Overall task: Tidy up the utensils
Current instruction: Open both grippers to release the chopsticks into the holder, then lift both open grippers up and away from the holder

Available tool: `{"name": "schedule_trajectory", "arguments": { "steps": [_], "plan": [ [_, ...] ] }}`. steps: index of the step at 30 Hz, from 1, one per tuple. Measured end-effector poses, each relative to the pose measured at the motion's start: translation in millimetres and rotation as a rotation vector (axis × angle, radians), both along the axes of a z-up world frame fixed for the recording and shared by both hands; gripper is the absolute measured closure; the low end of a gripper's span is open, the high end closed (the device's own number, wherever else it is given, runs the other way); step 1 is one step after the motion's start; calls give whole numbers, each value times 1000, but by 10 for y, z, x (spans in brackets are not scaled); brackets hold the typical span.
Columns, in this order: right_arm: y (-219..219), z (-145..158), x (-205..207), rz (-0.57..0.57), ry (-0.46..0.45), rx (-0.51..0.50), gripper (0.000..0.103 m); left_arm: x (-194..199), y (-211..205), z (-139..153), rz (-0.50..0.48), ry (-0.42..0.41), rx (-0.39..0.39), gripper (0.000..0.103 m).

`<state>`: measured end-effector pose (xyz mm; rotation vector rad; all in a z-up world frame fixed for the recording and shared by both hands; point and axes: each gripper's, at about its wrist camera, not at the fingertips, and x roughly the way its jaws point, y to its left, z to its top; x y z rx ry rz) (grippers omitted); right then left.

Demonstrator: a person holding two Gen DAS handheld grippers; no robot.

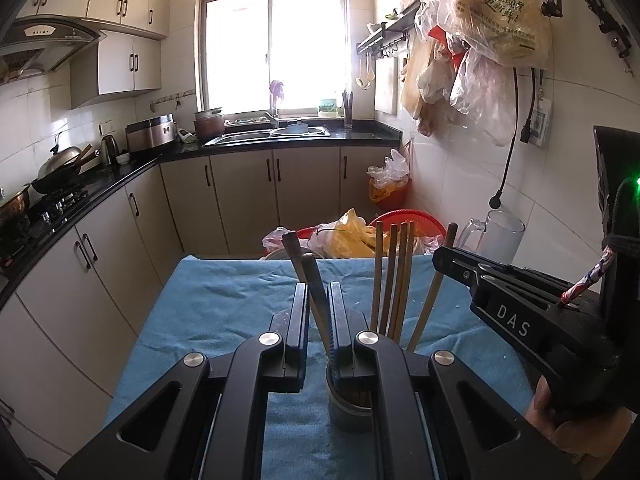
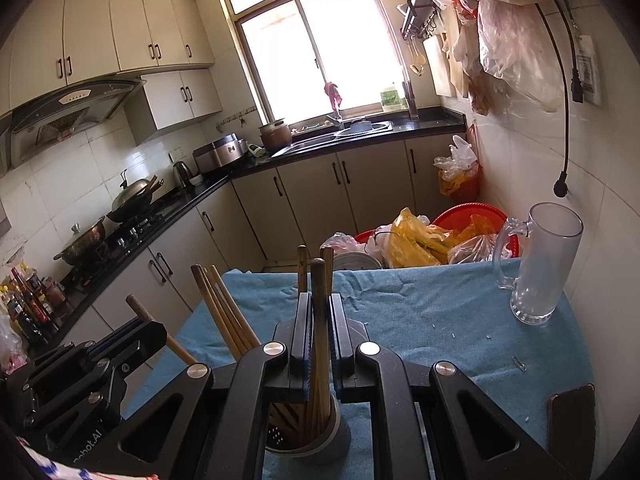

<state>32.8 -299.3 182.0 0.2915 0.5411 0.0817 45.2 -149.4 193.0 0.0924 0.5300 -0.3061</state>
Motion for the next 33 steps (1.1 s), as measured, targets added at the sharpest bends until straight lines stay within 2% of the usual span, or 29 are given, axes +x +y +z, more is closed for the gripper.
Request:
{"name": "schedule_trajectory", "arguments": {
  "steps": [5,8,11,13,15,17,19,25,33],
  "plan": [
    [-6,40,-32,-11,-3,4,89,-42,54,10,12,5,-4,93],
    [-19,73,-58,-18,-7,9,86,-62,90,41,21,5,-16,82],
    [-39,110,-119,-23,-12,10,85,-112,183,115,29,2,-41,78],
    [-37,117,-176,-24,-10,11,82,-153,276,172,33,3,-70,72],
    [-37,87,-222,-17,5,6,80,-221,423,225,47,-6,-106,59],
    [-36,10,-254,-8,29,0,80,-263,541,224,65,-9,-130,55],
    [-47,-101,-267,0,60,-4,80,-276,649,170,82,9,-145,55],
    [-104,-442,-341,13,148,14,80,-239,918,-213,123,147,-190,55],
    [-22,-718,-495,23,213,4,76,-360,921,-547,132,242,-167,55]
  ]
}}
